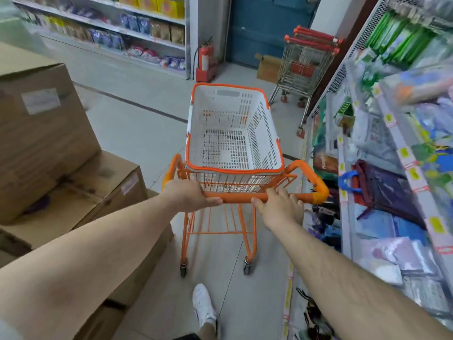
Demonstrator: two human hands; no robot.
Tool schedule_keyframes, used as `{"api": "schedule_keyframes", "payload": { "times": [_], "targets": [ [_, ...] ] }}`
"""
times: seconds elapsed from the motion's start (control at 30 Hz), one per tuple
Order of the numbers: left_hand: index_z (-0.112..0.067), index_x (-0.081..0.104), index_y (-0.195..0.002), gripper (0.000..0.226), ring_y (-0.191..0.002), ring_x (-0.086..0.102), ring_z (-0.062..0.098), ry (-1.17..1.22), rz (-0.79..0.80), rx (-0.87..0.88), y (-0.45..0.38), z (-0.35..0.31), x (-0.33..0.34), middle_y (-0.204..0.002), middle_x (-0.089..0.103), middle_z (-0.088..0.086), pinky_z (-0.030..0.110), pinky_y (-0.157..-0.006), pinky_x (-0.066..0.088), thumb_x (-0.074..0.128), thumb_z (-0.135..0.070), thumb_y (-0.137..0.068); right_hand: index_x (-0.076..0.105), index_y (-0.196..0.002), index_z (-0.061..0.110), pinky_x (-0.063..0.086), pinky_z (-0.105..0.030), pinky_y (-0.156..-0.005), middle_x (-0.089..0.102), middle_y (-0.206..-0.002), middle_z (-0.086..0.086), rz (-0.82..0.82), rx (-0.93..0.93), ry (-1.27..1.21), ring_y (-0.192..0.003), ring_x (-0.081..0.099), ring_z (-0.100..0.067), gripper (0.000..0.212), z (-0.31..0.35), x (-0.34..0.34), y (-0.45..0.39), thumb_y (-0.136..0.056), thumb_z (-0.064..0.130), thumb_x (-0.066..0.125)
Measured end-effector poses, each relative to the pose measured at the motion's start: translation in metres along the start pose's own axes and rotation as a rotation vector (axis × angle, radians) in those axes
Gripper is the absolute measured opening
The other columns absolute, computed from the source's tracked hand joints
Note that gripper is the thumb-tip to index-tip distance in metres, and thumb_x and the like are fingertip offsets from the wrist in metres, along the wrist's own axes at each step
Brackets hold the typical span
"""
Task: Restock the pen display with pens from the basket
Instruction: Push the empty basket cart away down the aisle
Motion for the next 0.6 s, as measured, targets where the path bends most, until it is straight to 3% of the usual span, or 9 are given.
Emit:
{"api": "schedule_keyframes", "payload": {
  "times": [0.13, 0.2, 0.3, 0.43, 0.6],
  "targets": [
    [-0.036, 0.065, -0.101, 0.116, -0.086, 0.063, 0.014, 0.053, -0.025, -0.004, -0.077, 0.018, -0.027, -0.087, 0.067, -0.012, 0.033, -0.077, 0.055, 0.002, -0.107, -0.033, 0.041, -0.148, 0.029, 0.032, -0.046, -0.111, 0.037, -0.154, -0.004, 0.040, -0.004, -0.079, -0.136, 0.040, -0.033, 0.061, 0.020, -0.008, -0.081, -0.097, 0.063, 0.040],
    [-0.035, 0.064, -0.105, 0.108, -0.089, 0.064, 0.014, 0.051, -0.016, -0.002, -0.109, 0.028, -0.041, -0.091, 0.068, -0.012, 0.034, -0.080, 0.056, 0.007, -0.105, -0.045, 0.045, -0.146, 0.030, 0.030, -0.045, -0.111, 0.038, -0.152, -0.005, 0.045, -0.020, -0.107, -0.136, 0.040, -0.033, 0.058, 0.033, -0.014, -0.121, -0.097, 0.062, 0.044],
    [-0.028, 0.066, -0.093, 0.093, -0.078, 0.062, 0.012, 0.025, -0.021, -0.032, -0.150, 0.047, -0.061, -0.079, 0.066, -0.008, 0.033, -0.077, 0.057, 0.009, -0.096, -0.065, 0.048, -0.144, 0.033, 0.029, -0.045, -0.112, 0.038, -0.153, -0.005, 0.032, -0.035, -0.141, -0.135, 0.038, -0.033, 0.054, 0.053, -0.021, -0.173, -0.096, 0.059, 0.047],
    [-0.030, 0.064, -0.096, 0.089, -0.078, 0.062, 0.013, 0.040, -0.016, -0.079, -0.192, 0.067, -0.073, -0.078, 0.064, -0.008, 0.032, -0.075, 0.057, 0.009, -0.094, -0.069, 0.047, -0.145, 0.034, 0.026, -0.046, -0.114, 0.036, -0.155, -0.003, 0.057, -0.083, -0.146, -0.138, 0.035, -0.034, 0.055, 0.076, -0.029, -0.231, -0.096, 0.059, 0.049],
    [-0.029, 0.058, -0.081, 0.075, -0.071, 0.059, 0.011, 0.079, -0.049, -0.207, -0.226, 0.092, -0.098, -0.074, 0.061, -0.007, 0.030, -0.075, 0.057, 0.016, -0.091, -0.075, 0.046, -0.145, 0.035, 0.026, -0.048, -0.115, 0.038, -0.155, -0.002, 0.046, -0.195, -0.134, -0.138, 0.035, -0.033, 0.055, 0.114, -0.041, -0.303, -0.095, 0.059, 0.050]
  ]
}}
Point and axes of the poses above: each hand's wrist, its own y-axis away from the middle knuckle, its own x-axis out of the palm, z = x × y, the point moved 10 cm from there along -y, towards the middle knuckle
